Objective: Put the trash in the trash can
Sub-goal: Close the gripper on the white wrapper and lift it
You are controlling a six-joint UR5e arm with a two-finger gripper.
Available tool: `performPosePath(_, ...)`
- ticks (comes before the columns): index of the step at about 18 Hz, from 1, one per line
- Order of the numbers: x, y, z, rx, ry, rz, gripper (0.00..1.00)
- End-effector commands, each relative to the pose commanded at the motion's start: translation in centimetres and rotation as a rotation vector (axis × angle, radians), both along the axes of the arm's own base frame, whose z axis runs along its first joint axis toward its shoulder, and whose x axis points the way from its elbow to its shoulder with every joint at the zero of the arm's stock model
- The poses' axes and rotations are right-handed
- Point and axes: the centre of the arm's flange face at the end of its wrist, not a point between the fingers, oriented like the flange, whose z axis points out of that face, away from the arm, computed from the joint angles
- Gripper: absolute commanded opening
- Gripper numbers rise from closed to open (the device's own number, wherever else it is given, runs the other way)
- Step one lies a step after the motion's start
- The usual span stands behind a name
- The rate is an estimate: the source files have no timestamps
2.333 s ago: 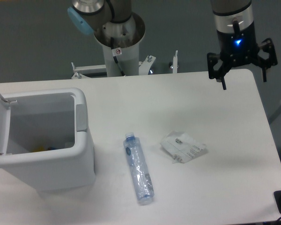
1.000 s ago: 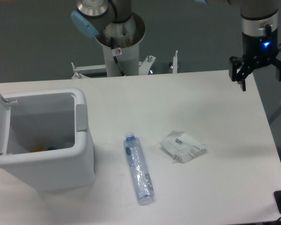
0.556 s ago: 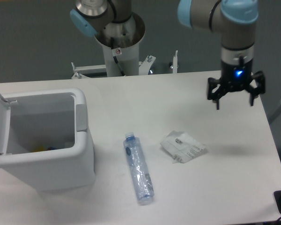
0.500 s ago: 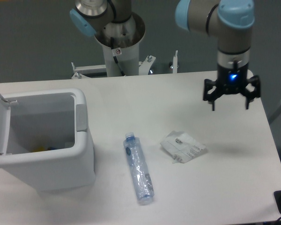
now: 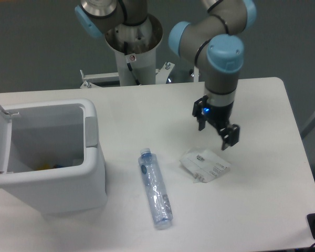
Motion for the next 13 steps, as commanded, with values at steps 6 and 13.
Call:
performPosePath(6,0.6,0.2,-3.5,-0.117,0.024,-0.020,1.00)
performPosePath(13,-1.2,0.4,-2.8,-0.098,0.035,0.127,0.03)
